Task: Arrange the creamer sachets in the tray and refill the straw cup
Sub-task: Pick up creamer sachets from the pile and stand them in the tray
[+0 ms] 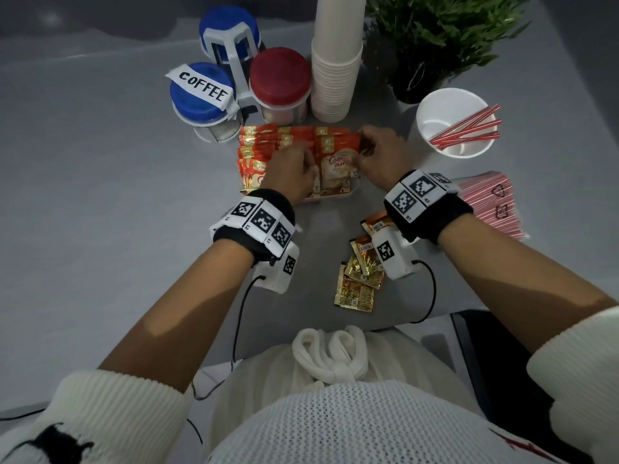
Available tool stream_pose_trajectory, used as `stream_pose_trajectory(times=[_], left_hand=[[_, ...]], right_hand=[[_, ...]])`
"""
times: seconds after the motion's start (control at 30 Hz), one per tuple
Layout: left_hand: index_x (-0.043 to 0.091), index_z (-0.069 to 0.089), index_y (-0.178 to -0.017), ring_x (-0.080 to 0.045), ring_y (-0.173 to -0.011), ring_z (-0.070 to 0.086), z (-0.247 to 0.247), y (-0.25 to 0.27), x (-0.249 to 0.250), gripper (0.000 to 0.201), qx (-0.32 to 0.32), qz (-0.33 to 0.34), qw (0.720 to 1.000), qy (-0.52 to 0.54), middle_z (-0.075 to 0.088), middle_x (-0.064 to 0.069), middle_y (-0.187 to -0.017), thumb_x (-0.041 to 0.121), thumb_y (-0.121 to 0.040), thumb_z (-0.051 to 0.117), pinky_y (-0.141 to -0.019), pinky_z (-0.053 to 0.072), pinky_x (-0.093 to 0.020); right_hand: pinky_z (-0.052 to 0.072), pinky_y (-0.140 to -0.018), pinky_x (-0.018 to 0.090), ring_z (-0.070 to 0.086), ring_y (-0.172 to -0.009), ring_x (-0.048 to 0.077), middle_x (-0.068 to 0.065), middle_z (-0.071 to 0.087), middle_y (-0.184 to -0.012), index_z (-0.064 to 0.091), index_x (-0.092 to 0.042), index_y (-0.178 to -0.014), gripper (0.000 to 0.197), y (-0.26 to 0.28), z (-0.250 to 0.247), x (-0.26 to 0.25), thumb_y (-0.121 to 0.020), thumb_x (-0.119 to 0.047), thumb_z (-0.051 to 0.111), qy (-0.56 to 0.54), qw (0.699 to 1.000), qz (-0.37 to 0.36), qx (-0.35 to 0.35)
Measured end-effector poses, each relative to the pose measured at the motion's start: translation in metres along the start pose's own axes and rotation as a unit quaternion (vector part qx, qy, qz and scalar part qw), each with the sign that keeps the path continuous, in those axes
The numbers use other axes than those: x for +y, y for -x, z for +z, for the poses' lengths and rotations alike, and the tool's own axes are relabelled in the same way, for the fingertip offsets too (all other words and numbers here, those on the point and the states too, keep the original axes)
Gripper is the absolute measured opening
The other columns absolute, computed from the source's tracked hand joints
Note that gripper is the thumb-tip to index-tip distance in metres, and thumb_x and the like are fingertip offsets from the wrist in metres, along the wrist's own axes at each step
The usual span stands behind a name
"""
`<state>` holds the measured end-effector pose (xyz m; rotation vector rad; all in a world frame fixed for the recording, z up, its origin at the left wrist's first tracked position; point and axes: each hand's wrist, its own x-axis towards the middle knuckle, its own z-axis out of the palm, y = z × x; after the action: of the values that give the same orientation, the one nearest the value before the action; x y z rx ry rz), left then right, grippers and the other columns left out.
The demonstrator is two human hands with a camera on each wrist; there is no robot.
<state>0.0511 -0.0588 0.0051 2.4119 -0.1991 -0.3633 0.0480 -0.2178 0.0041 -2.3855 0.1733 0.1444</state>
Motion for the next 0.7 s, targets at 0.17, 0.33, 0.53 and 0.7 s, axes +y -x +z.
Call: stream_pose_trajectory(times=[0.17,0.33,0.53,0.7], left_hand=[[0.004,0.061,-0.105,-0.031,-0.107,0.057,0.012,0.006,-0.007,0.019,-0.097,0.019,0.985,-0.142,0.061,-0.015,-0.114,0.011,-0.088,0.055,-0.085,0.045,-0.036],[0.009,0.06,-0.116,-0.032,-0.114,0.054,0.017,0.008,-0.005,0.027,-0.138,0.024,0.956,-0.259,0.057,-0.015,-0.122,0.011,-0.091,0.05,-0.086,0.046,-0.041],[0.012,0.062,-0.113,-0.032,-0.113,0.054,0.017,0.006,-0.002,0.031,-0.143,0.04,0.951,-0.271,0.058,-0.014,-0.12,0.003,-0.091,0.042,-0.086,0.046,-0.04],[0.012,0.062,-0.113,-0.03,-0.109,0.056,0.018,0.005,-0.004,0.028,-0.146,0.041,0.95,-0.273,0.06,-0.013,-0.118,0.006,-0.091,0.045,-0.084,0.046,-0.038]], right_hand=[[0.038,-0.096,0.028,0.056,-0.113,0.026,0.008,0.064,-0.118,0.06,-0.013,-0.119,0.036,0.001,0.014,0.005,-0.083,-0.011,0.063,0.048,0.997,0.004,-0.068],[0.031,-0.087,0.019,0.057,-0.111,0.025,0.008,0.065,-0.118,0.061,-0.012,-0.118,0.035,-0.004,0.018,0.005,-0.083,-0.014,0.064,0.065,0.996,-0.008,-0.056],[0.029,-0.078,0.007,0.06,-0.104,0.022,0.01,0.067,-0.112,0.063,-0.006,-0.11,0.031,-0.006,0.023,0.012,-0.08,-0.012,0.068,0.017,1.0,-0.002,0.016],[0.034,-0.086,0.018,0.057,-0.11,0.025,0.012,0.063,-0.119,0.06,-0.007,-0.118,0.036,-0.009,0.018,0.017,-0.083,-0.013,0.065,0.037,0.997,-0.017,-0.064]])
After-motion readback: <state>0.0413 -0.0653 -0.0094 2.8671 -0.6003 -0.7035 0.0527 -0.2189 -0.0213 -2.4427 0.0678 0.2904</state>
